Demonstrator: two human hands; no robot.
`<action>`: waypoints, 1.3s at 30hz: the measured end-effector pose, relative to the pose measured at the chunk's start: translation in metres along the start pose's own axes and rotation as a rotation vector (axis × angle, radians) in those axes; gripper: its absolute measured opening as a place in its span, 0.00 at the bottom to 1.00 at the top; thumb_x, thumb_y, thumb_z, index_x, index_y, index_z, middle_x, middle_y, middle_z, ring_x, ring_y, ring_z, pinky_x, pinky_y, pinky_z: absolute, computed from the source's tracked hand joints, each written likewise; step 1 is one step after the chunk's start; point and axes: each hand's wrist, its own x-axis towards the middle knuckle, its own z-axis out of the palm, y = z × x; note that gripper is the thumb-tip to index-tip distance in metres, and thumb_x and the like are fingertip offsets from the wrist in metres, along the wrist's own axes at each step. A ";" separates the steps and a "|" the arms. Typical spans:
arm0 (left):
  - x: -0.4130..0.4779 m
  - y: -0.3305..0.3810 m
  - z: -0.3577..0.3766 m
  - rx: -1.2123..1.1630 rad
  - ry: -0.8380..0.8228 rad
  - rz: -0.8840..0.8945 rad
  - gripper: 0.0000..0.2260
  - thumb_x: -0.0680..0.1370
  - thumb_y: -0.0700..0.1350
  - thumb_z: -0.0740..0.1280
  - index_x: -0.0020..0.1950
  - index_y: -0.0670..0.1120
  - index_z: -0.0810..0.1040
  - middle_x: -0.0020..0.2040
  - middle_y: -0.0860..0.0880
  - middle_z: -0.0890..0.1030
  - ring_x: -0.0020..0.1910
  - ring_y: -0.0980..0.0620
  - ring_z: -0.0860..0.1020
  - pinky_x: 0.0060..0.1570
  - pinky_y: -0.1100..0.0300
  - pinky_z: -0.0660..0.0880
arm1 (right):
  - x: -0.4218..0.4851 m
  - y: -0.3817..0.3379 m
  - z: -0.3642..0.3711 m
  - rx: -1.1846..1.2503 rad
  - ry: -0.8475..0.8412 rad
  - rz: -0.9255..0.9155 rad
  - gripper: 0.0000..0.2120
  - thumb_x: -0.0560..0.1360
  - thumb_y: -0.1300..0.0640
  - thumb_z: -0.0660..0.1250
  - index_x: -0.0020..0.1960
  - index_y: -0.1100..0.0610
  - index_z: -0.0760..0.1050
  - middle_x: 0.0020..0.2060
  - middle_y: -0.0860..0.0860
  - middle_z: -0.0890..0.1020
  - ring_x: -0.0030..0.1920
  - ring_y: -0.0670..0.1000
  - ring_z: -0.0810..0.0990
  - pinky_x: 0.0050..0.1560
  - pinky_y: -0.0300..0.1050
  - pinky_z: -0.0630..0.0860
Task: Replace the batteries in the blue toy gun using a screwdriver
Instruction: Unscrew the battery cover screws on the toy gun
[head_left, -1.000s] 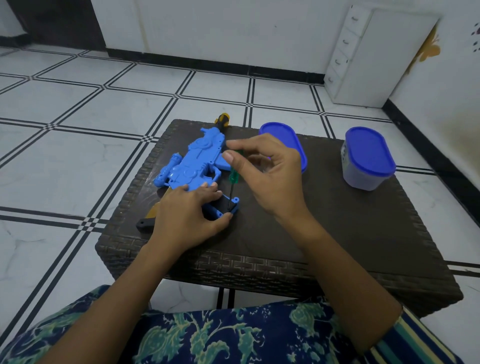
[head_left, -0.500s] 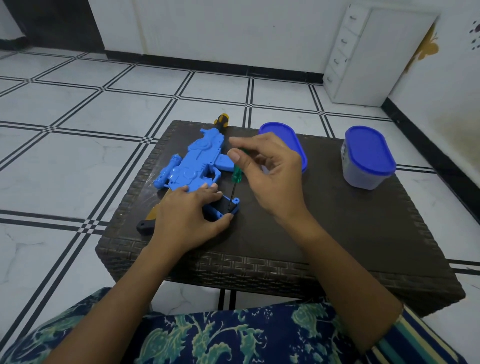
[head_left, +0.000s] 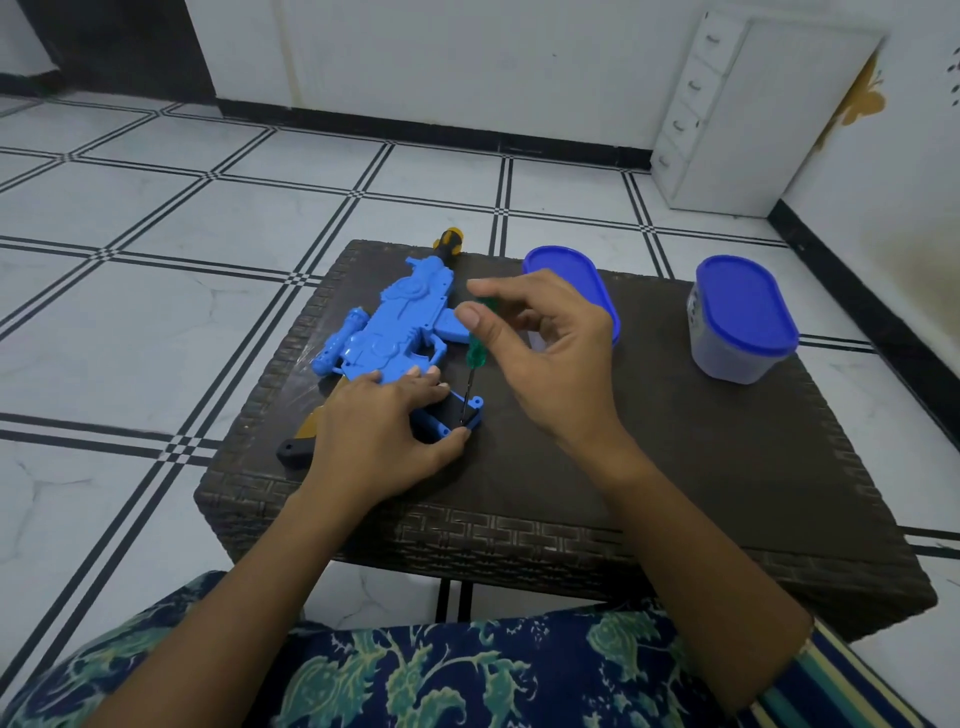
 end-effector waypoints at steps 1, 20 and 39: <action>0.000 -0.001 0.001 -0.009 -0.006 -0.004 0.22 0.62 0.63 0.68 0.49 0.53 0.85 0.50 0.55 0.84 0.47 0.47 0.83 0.45 0.53 0.78 | 0.000 0.000 -0.001 0.004 -0.008 0.004 0.09 0.73 0.61 0.74 0.52 0.60 0.83 0.42 0.50 0.83 0.41 0.46 0.80 0.43 0.38 0.76; 0.003 -0.008 0.006 -0.009 -0.121 -0.018 0.26 0.64 0.67 0.60 0.53 0.55 0.83 0.55 0.57 0.82 0.51 0.48 0.82 0.50 0.53 0.77 | 0.001 -0.003 -0.004 0.134 -0.075 0.124 0.09 0.77 0.64 0.69 0.56 0.59 0.81 0.47 0.54 0.85 0.50 0.50 0.84 0.51 0.46 0.81; 0.002 -0.006 0.008 -0.019 -0.085 -0.031 0.26 0.63 0.67 0.59 0.52 0.56 0.84 0.55 0.57 0.82 0.52 0.48 0.81 0.51 0.54 0.76 | -0.003 -0.004 -0.003 0.140 -0.045 0.176 0.08 0.78 0.62 0.68 0.56 0.55 0.79 0.45 0.54 0.85 0.46 0.53 0.85 0.44 0.58 0.81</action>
